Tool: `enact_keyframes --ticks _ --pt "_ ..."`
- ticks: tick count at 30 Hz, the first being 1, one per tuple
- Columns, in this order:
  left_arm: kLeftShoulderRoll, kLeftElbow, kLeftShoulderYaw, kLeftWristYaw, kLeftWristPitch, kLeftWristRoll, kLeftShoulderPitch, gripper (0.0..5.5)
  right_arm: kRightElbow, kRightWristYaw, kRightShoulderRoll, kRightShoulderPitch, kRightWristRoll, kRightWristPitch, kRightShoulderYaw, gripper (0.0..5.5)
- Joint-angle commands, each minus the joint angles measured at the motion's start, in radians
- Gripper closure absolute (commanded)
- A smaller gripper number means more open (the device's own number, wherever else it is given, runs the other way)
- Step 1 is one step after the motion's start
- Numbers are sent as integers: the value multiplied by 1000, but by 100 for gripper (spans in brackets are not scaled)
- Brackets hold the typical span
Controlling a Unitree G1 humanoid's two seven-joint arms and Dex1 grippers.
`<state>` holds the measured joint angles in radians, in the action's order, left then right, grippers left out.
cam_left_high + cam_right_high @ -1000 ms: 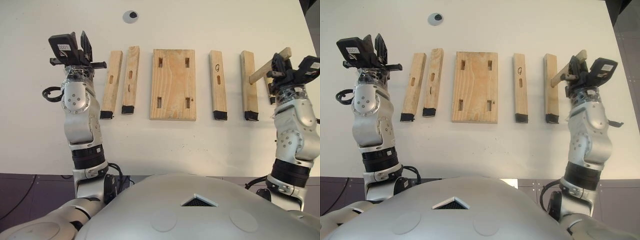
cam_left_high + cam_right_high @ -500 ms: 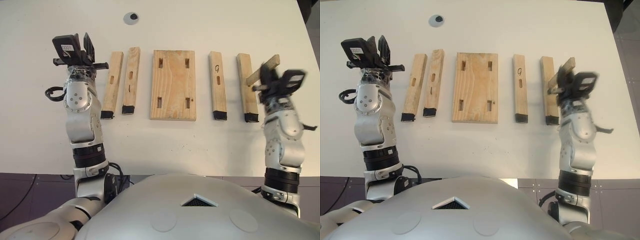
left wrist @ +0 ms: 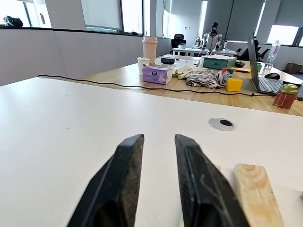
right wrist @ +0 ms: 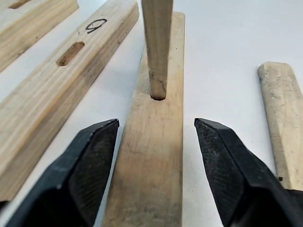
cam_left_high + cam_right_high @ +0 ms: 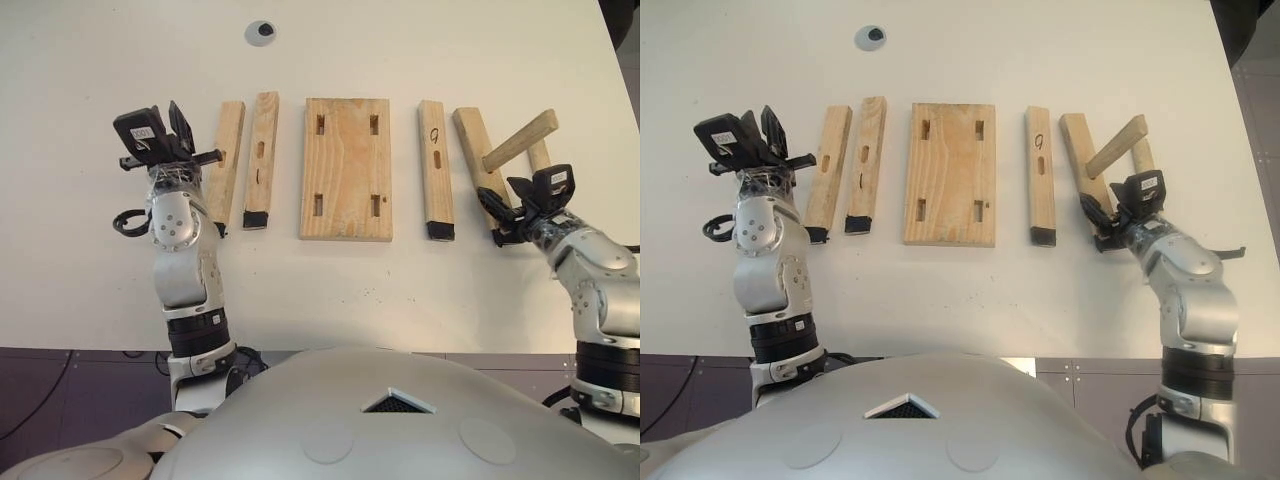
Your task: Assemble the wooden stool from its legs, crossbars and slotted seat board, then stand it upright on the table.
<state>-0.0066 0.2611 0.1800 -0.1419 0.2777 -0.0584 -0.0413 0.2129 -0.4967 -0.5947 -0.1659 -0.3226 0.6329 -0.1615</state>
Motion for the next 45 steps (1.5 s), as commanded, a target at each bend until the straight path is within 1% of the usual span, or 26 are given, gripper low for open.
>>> enact_keyframes --ticks 1,2,7,10,11,14,15,17,20,22,24,26,28,29,31,34,37,41,45 --pt "-23 12 -3 -31 -28 15 -15 433 -24 -52 -71 48 11 70 30 260" --pt "-29 9 0 -37 -36 16 -19 433 -31 -64 -84 49 17 83 40 260" --pt "-38 -14 1 -52 -57 19 3 433 -71 -99 -97 27 22 138 67 346" --pt "-25 -22 -11 -39 -56 24 25 433 -125 -90 -75 19 18 134 47 348" --pt "-7 -24 -32 -23 -48 40 46 433 -142 -76 -59 27 13 129 28 348" --pt "33 -29 -79 52 -103 44 103 433 -185 -24 -17 77 3 99 -27 348" --pt "24 -12 -77 103 -100 -28 119 433 -195 -10 -5 124 -2 78 -39 348" --pt "-3 26 -68 197 -74 -190 149 404 -170 -11 6 240 9 17 -15 348" --pt "-15 20 -44 322 -22 -407 206 362 -106 -30 44 449 -55 88 23 348" --pt "-19 -5 -9 377 68 -587 264 331 -137 -61 67 583 -106 114 21 348" --pt "-6 -24 24 416 176 -765 329 298 -184 -61 102 692 -177 160 -16 348" --pt "11 -24 33 463 286 -940 393 270 -202 -73 125 758 -254 207 -51 348" --pt "19 -9 24 514 378 -1104 458 241 -213 -129 136 810 -343 267 -64 348" --pt "25 -9 19 533 404 -1148 484 223 -204 -154 138 823 -382 294 -66 348" --pt "42 -33 16 553 436 -1187 526 205 -171 -169 141 828 -460 358 -79 348" --pt "79 -115 -1 590 458 -1165 593 205 -88 -172 156 792 -649 481 -137 348" --pt "119 -174 14 611 483 -1173 630 205 -33 -155 192 740 -794 541 -171 348" --pt "153 -162 19 630 517 -1188 630 205 -10 -141 205 706 -895 554 -176 348" --pt "172 -149 1 681 522 -1167 610 205 14 -187 158 671 -874 551 -106 348"
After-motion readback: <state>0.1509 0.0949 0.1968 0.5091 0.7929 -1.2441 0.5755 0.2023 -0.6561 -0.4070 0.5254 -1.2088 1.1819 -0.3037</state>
